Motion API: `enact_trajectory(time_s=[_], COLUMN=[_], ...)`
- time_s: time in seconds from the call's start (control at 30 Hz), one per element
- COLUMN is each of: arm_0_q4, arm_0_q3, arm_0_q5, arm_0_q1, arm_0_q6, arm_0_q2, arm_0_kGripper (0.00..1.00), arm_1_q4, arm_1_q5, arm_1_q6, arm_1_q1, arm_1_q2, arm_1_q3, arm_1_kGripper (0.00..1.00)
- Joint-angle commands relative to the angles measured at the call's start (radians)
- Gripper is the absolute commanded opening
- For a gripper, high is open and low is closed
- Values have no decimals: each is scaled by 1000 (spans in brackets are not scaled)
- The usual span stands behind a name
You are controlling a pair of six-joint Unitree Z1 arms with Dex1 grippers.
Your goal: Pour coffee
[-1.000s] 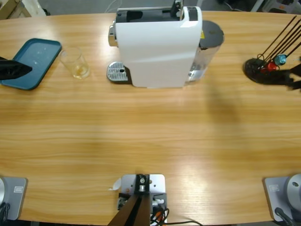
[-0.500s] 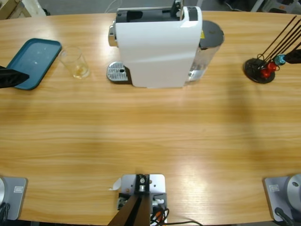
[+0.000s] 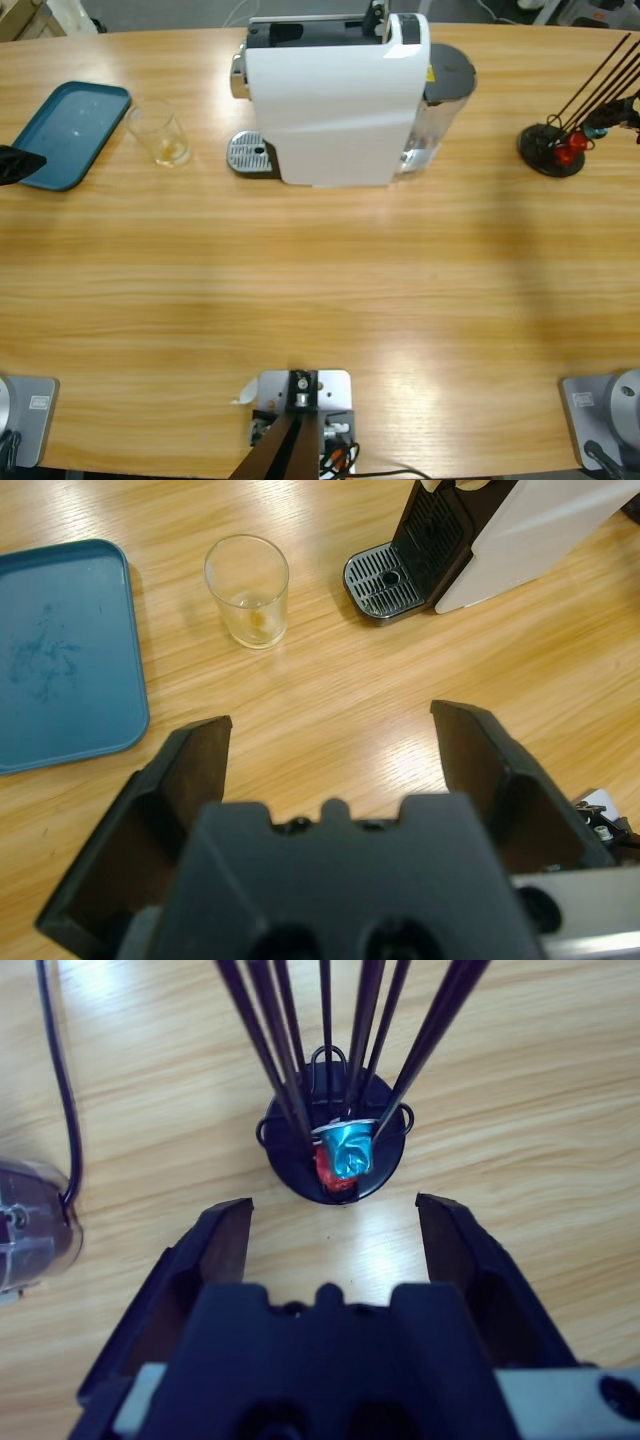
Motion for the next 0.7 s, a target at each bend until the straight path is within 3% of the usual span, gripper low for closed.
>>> enact_trajectory(time_s=[0.03, 0.53, 0.6, 0.7], arm_0_q4=[-14, -15, -16, -16], arm_0_q3=[36, 42, 43, 42], arm_0_q5=[14, 14, 16, 14], arm_0_q1=[-7, -7, -8, -8], arm_0_q6=[0, 5, 5, 6], arm_0_q2=[-14, -25, -25, -25], arm_0_kGripper=[858, 858, 858, 858], arm_1_q4=[-29, -50, -50, -50], arm_1_q5=[18, 21, 21, 21], arm_1_q6=[-1, -39, -46, -54], arm_1_q1=[-29, -70, -70, -70], arm_1_q2=[85, 149, 150, 147], arm_1_q3=[28, 4, 3, 4], arm_1_kGripper=[720, 710, 637, 636])
